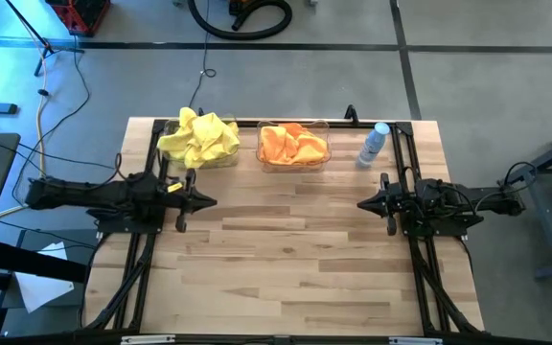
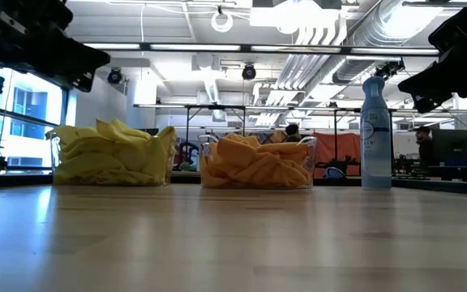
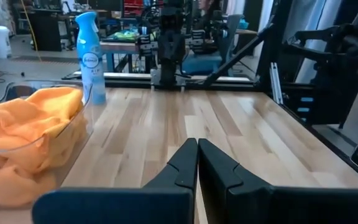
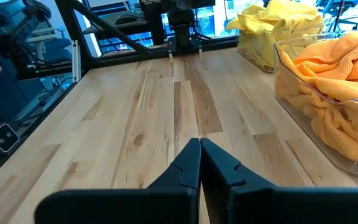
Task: Sort microfiber towel by color & place in baskets
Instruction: Return to Home Position
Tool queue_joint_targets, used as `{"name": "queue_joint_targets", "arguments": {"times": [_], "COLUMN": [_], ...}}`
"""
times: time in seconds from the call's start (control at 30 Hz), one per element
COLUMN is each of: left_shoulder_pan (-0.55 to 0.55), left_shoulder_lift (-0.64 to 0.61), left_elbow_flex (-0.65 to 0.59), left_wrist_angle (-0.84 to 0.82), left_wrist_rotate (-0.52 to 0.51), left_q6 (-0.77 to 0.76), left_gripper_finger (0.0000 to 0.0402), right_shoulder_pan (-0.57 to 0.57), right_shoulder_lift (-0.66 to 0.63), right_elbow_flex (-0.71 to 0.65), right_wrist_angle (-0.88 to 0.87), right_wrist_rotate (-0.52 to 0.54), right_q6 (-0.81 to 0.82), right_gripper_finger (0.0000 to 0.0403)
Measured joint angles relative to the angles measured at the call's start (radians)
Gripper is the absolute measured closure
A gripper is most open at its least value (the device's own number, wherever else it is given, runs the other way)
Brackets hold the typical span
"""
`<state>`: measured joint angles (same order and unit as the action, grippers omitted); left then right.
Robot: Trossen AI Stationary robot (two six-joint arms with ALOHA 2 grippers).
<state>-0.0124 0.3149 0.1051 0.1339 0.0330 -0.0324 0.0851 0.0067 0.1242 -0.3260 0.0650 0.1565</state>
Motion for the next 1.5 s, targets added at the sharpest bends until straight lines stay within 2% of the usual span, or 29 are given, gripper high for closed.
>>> {"name": "queue_joint_targets", "arguments": {"times": [0.27,0.4,0.47,0.97,1.1,1.2,1.33,1.4,1.5], "left_shoulder_pan": [0.0,0.0,0.0,0.0,0.0,-0.001,-0.001,-0.001,-0.001], "left_shoulder_lift": [-0.219,-0.273,-0.276,-0.276,-0.276,-0.276,-0.276,-0.277,-0.276], "left_elbow_flex": [0.0,0.003,0.015,0.006,0.003,-0.02,-0.055,-0.092,-0.093], "left_wrist_angle": [-0.275,-0.455,-0.492,-0.45,-0.435,-0.334,-0.209,-0.096,-0.088], "left_wrist_rotate": [0.007,0.039,0.044,0.047,0.096,0.135,0.136,0.144,0.144], "left_q6": [-0.084,-0.118,-0.102,0.038,0.037,0.037,0.073,0.078,0.082], "left_gripper_finger": [0.0401,0.0401,0.0401,0.0401,0.0401,0.0401,0.0401,0.0401,0.0402], "right_shoulder_pan": [0.0,0.0,0.0,0.0,0.0,0.0,0.0,0.0,0.0], "right_shoulder_lift": [0.0,0.0,0.0,0.0,0.0,0.0,0.0,0.0,0.0], "right_elbow_flex": [0.0,0.0,0.0,0.0,0.0,0.0,0.0,0.0,0.0], "right_wrist_angle": [0.0,0.0,0.0,0.0,0.0,0.0,0.0,0.0,-0.001], "right_wrist_rotate": [-0.004,-0.003,-0.003,-0.003,-0.003,-0.003,-0.003,-0.002,-0.002], "right_q6": [0.0,0.0,0.0,0.0,0.0,0.0,0.0,0.0,0.0], "right_gripper_finger": [0.0402,0.0402,0.0402,0.0402,0.0402,0.0402,0.0402,0.0402,0.0402]}}
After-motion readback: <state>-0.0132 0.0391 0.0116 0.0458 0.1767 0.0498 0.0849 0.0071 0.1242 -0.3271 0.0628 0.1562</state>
